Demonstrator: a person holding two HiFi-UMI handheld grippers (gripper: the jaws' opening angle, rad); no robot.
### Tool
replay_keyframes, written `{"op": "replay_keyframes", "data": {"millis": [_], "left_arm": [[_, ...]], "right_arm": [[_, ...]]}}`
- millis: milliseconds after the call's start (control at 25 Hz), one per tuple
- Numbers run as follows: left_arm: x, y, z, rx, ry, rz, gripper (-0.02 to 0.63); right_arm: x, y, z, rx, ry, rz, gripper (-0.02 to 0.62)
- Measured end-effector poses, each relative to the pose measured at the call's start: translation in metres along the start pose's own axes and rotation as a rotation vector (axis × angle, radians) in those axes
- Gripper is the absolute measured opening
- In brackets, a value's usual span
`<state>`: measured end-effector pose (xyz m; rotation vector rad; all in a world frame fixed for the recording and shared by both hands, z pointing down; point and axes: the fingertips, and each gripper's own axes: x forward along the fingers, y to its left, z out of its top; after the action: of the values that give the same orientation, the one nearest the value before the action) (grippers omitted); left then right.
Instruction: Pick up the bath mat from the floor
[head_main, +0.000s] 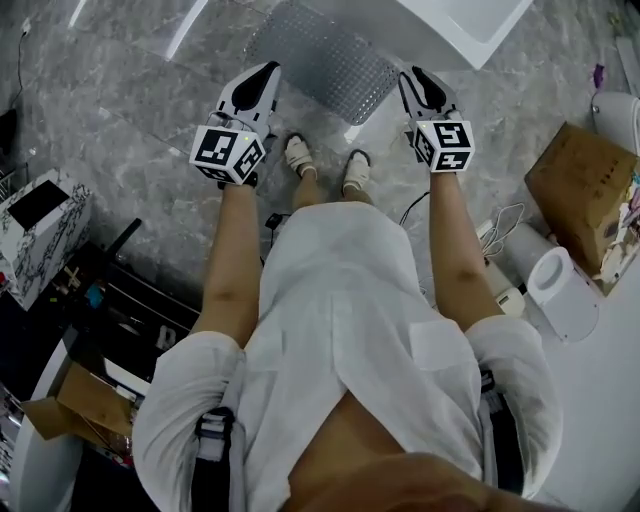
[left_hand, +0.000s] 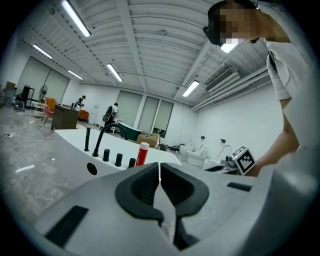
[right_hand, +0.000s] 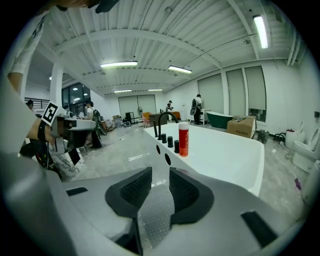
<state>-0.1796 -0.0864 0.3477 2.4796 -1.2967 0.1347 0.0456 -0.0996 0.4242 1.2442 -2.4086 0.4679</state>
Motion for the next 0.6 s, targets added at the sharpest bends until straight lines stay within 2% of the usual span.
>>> {"op": "replay_keyframes", "data": {"millis": [320, 600], "left_arm": [[0.042, -0.027, -0.086, -0.046, -0.013, 0.006, 0.017], [0.100, -0.003, -0.183, -0.050, -0.013, -0.041, 0.017]], "right_arm": [[0.022, -0.029, -0.111, 0.026, 0.081, 0.013, 0.139], [0.088, -0.058, -0.213, 0.036, 0.144, -0.059, 0.186]]}}
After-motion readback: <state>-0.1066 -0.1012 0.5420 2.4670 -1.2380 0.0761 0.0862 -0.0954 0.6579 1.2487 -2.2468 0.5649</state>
